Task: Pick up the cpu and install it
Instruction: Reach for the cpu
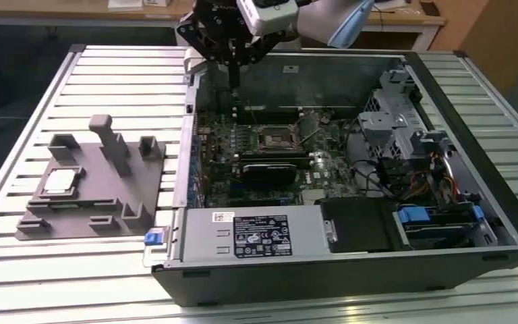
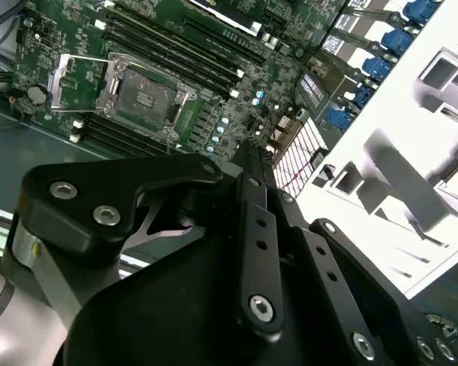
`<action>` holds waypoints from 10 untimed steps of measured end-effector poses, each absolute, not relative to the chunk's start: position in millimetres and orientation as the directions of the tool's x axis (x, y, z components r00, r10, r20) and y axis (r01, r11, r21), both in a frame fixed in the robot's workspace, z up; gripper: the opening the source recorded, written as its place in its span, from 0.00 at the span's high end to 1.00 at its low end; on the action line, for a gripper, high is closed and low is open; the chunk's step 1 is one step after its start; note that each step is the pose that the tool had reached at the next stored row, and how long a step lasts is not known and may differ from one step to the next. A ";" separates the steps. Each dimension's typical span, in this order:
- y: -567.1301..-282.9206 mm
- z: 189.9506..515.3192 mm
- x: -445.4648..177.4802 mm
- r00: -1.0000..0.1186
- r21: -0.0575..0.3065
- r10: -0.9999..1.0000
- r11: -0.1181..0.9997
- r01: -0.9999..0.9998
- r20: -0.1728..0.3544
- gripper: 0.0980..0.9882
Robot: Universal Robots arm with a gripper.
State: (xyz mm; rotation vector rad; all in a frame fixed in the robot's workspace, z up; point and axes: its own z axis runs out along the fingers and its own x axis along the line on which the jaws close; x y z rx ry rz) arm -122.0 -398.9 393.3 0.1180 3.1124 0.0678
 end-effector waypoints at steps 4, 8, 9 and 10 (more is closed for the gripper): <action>-398.9 393.3 -122.0 -0.997 0.044 0.076 0.996 0.075 -0.024 0.99; -398.9 393.3 -123.6 -0.997 0.044 0.076 0.996 0.075 -0.024 0.99; -398.9 393.3 -124.1 -0.997 0.044 0.076 0.996 0.075 -0.025 0.99; -398.9 393.2 -124.5 -0.997 0.044 0.076 0.996 0.075 -0.024 0.99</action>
